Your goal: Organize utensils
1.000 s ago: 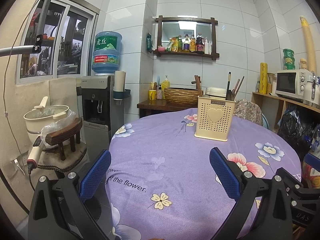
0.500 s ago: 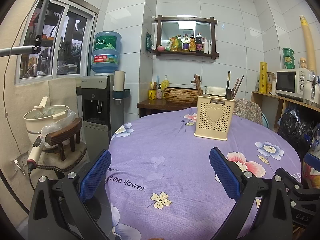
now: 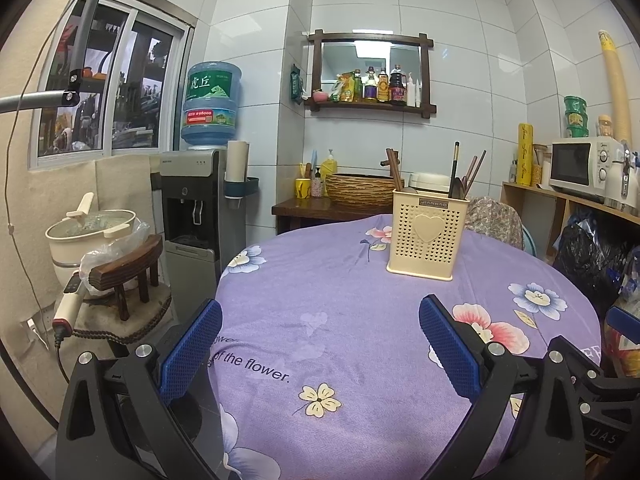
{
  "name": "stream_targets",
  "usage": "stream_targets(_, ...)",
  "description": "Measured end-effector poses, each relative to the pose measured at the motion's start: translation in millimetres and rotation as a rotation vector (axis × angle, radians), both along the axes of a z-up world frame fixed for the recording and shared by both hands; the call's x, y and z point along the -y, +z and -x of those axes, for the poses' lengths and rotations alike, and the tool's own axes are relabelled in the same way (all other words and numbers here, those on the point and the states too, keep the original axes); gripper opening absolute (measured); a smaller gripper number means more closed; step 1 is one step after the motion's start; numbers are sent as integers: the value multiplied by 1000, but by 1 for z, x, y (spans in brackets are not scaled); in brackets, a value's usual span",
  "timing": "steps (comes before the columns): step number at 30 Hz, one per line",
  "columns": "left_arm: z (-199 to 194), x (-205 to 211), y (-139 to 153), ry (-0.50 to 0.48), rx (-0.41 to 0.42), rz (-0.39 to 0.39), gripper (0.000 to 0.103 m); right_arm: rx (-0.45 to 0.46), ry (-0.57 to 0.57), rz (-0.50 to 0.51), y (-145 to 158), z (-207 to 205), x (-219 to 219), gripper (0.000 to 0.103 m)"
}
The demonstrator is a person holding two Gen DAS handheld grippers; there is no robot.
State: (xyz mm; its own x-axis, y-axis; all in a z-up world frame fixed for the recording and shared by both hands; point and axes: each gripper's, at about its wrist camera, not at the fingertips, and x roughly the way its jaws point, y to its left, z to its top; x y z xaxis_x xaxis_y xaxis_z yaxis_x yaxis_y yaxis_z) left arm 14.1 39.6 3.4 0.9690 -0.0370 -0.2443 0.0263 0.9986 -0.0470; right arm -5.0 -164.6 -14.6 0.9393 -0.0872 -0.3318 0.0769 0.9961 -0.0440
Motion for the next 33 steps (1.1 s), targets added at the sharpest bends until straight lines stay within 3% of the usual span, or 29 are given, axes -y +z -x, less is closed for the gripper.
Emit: stream_targets(33,-4,-6,0,-11,-5,-12,98,-6,6,-5,-1,-1,0,97)
